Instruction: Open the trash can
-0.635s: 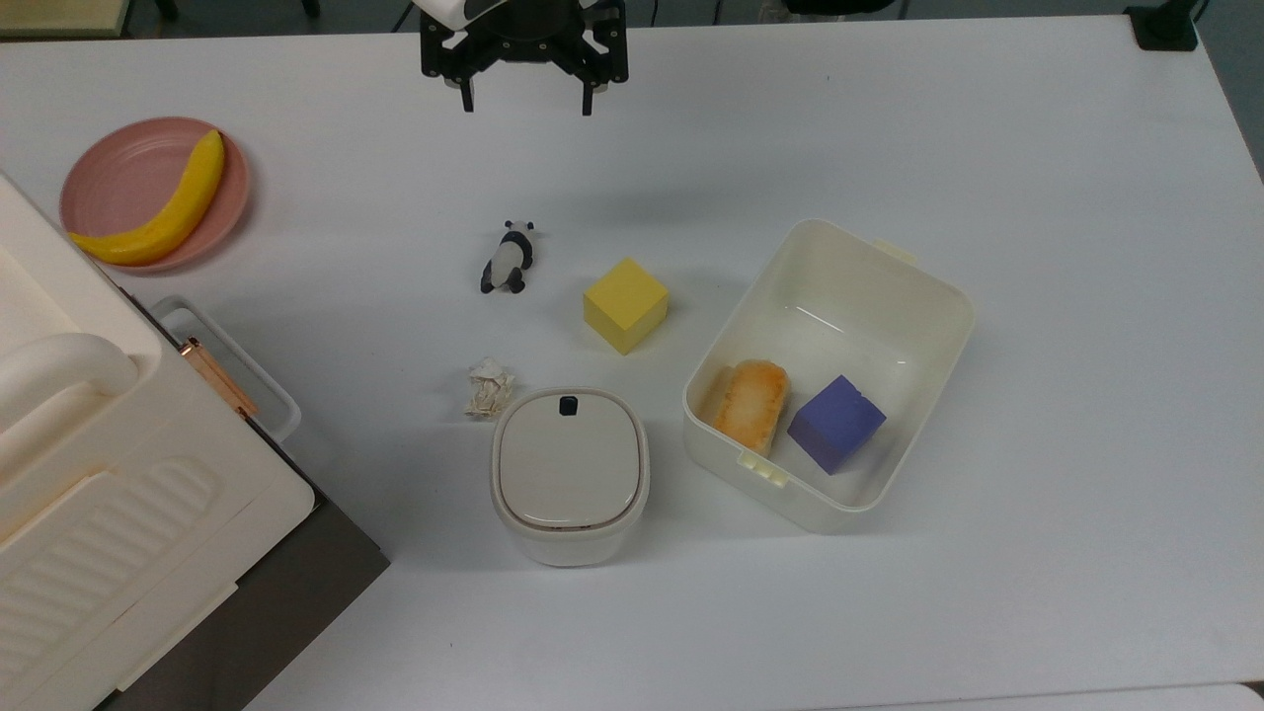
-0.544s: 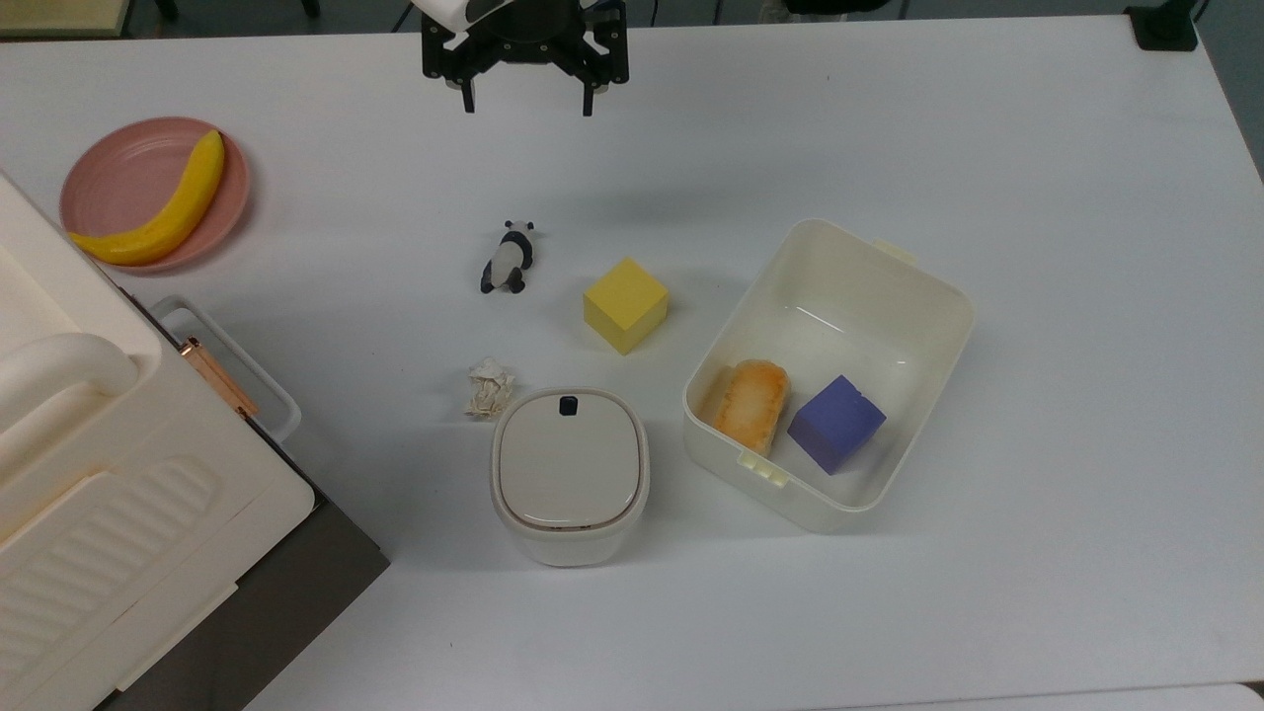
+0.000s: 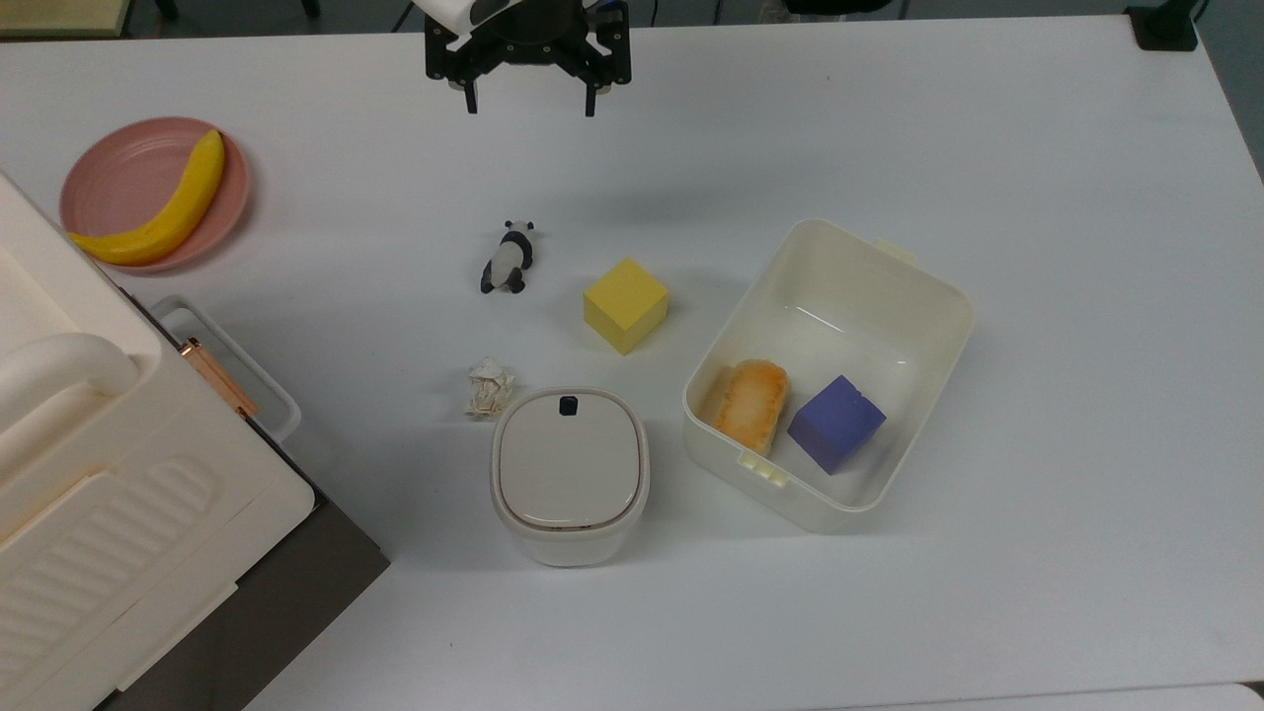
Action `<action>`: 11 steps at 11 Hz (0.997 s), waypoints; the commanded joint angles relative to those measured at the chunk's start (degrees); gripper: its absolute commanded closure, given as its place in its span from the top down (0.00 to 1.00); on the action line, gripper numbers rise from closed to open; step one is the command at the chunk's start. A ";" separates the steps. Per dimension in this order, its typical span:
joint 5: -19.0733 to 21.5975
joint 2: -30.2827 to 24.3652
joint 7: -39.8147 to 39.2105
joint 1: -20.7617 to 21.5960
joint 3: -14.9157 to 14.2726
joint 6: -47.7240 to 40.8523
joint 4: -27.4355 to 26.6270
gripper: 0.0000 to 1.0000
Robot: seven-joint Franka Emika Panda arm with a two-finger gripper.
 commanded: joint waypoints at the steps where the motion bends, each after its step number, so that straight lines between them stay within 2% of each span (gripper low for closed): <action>1: -0.09 -1.22 -0.32 0.80 -0.57 1.17 -1.65 1.00; 2: -0.09 -1.22 -0.32 0.80 -0.57 1.17 -1.74 1.00; 4: -0.01 -1.14 -0.32 0.80 -0.57 1.17 -1.74 0.90; 7: 0.00 -1.14 -0.67 0.89 -0.39 1.26 -2.17 0.83; 11: 0.00 -1.05 -0.93 0.89 -0.39 1.44 -2.18 0.82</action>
